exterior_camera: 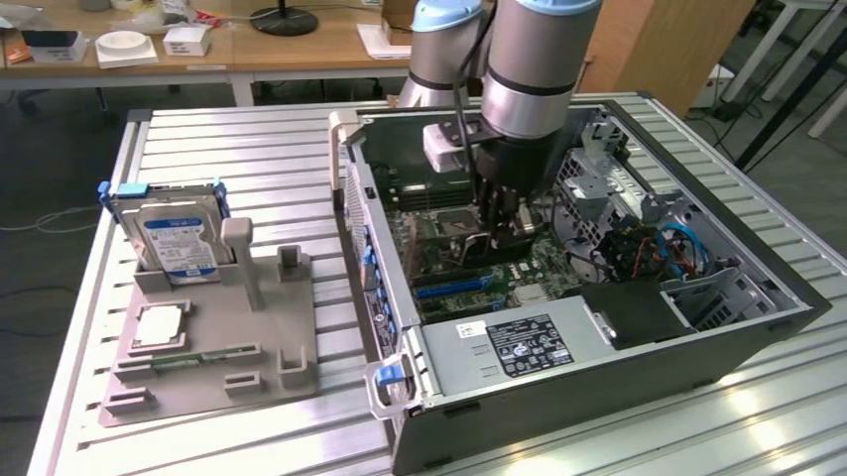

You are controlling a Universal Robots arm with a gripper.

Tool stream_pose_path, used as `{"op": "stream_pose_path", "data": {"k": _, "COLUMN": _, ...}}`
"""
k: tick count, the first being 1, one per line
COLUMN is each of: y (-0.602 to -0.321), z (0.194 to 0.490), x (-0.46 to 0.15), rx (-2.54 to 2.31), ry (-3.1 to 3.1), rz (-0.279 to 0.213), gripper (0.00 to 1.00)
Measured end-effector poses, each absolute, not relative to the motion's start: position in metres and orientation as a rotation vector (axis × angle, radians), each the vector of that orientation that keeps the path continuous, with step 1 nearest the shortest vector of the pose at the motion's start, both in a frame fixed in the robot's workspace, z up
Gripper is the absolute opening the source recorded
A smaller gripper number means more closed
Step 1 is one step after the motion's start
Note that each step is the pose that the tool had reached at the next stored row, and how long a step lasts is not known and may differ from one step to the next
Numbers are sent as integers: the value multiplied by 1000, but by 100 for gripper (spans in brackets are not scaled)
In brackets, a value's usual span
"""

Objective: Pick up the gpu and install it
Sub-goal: 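Insert the gpu into the slot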

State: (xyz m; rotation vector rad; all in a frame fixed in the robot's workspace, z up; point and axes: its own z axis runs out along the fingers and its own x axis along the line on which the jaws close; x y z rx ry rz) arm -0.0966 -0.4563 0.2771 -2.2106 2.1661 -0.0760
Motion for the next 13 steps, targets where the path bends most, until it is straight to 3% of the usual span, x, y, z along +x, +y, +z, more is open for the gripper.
{"op": "stream_pose_path", "data": {"k": 13, "y": -456, "z": 261, "x": -116, "rx": -2176, "ry": 2195, "rz": -123, "gripper": 26}}
